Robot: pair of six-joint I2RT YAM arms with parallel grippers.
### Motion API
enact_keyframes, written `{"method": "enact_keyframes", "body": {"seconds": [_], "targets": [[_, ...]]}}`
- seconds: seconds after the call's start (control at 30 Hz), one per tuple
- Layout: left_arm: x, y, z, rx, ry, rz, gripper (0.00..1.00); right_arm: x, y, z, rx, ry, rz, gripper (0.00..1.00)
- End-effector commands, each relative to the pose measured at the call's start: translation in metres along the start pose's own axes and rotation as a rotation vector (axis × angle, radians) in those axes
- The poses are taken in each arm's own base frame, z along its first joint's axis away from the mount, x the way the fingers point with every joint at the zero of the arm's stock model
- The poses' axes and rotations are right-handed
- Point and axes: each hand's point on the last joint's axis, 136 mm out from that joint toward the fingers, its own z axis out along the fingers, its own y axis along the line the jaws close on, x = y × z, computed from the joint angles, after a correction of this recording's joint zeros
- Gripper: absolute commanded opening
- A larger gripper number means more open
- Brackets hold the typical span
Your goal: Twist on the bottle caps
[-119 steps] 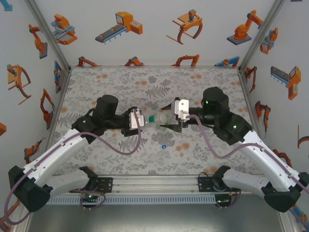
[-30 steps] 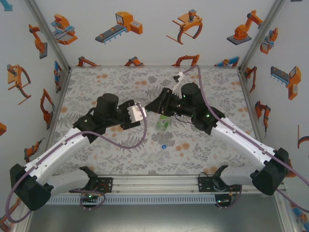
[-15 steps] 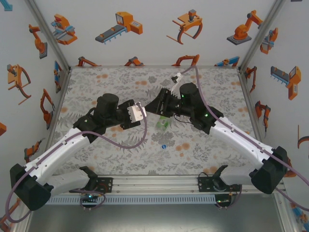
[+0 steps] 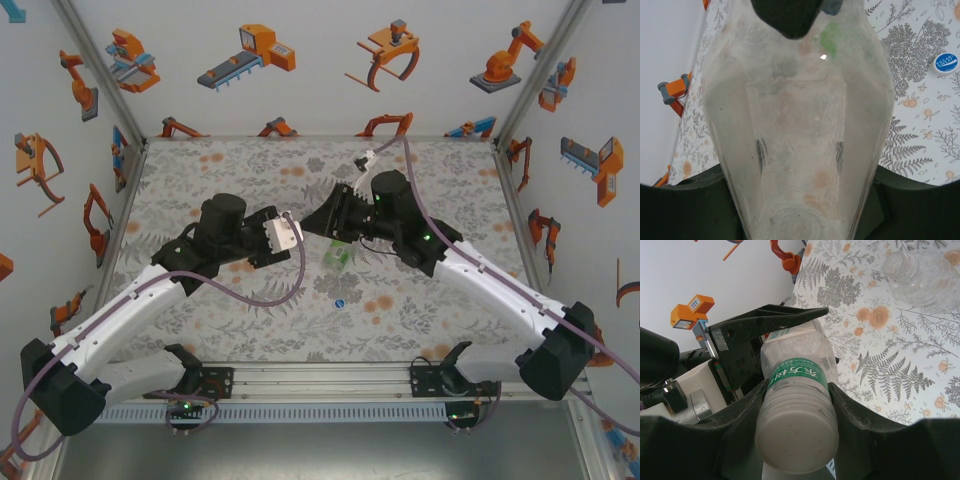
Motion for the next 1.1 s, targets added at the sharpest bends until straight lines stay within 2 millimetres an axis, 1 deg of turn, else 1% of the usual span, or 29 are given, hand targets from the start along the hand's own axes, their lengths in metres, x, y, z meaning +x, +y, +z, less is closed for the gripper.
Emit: {"method": "enact_keyframes", "body": {"seconds": [0.0,0.17,0.27,0.43,0.6,0.73,0.9,1.07], "targets": [[-0.027,0.006,-0.014,-0.026,-0.118,0.003,0.54,-0.009,-0.001,-0.009,0.064,-0.027,-0.07,0.31],[-0.029,0.009,-0.016,-0.047,-0.133,-0.001,0.63,-0.019,-0.022,-0.023,0.208,-0.021,-0.155,0.3],[-0.03,0.01,-0.017,-0.054,-0.137,-0.003,0.71,-0.026,-0.039,-0.031,0.303,0.002,-0.202,0.29],[-0.029,0.011,-0.017,-0.067,-0.138,-0.005,0.72,-0.039,-0.072,-0.045,0.467,0.058,-0.272,0.29],[-0.03,0.014,-0.017,-0.079,-0.139,-0.016,0.73,-0.061,-0.104,-0.051,0.634,0.085,-0.348,0.29],[-0.03,0.017,-0.017,-0.092,-0.14,-0.029,0.73,-0.085,-0.122,-0.044,0.736,0.088,-0.414,0.29],[-0.03,0.019,-0.018,-0.103,-0.135,-0.031,0.73,-0.114,-0.145,-0.028,0.821,0.089,-0.457,0.28],[-0.028,0.022,-0.019,-0.117,-0.127,-0.028,0.73,-0.135,-0.18,-0.012,0.866,0.146,-0.412,0.28]]}}
